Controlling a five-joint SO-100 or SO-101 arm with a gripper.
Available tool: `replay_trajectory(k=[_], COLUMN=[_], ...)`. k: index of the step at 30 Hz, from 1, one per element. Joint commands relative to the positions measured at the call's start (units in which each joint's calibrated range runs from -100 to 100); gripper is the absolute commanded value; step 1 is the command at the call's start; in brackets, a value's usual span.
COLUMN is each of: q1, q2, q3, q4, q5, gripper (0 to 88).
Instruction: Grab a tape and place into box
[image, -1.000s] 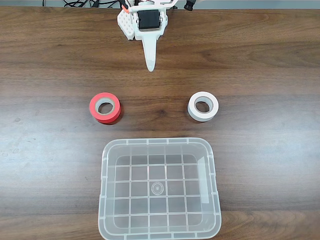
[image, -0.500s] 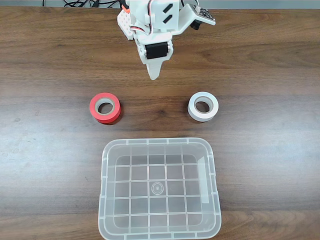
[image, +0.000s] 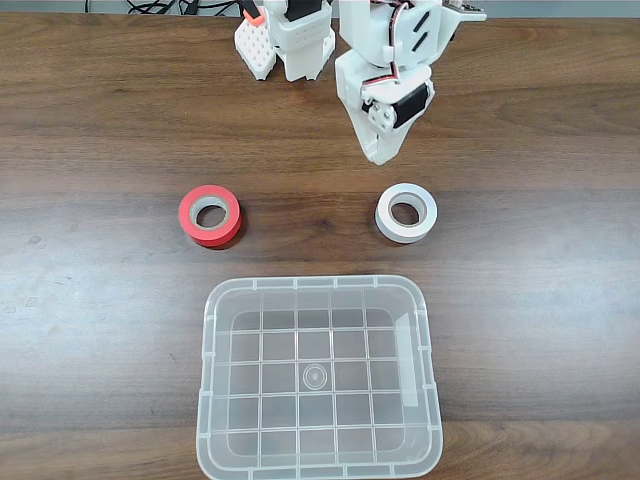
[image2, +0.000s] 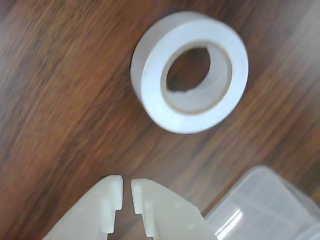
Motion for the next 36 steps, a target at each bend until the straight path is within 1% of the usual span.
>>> replay_trajectory(k=[1, 7, 12, 14, 17, 19, 20, 27, 36], q1=[-0.70, -0.99, -0.99, -0.99, -0.99, -1.14, -1.21, -2.24, -3.04], q2=[6.30, 11.93, 15.23, 17.57, 19.66, 19.82, 19.82, 20.62, 21.51], q3=[-4.76, -6.68, -11.50, -12.90, -14.04, -14.66, -14.66, -14.13, -12.55], q4=[-4.13, -7.12, -7.12, -7.04, -6.01, -3.53, -2.67, -1.04, -1.99], q5=[-0.22, -0.43, -1.96, -2.54, -3.80, -4.06, -4.12, -4.12, -3.80], gripper=[1.3, 1.5, 2.1, 6.1, 17.1, 21.7, 22.4, 22.5, 22.3])
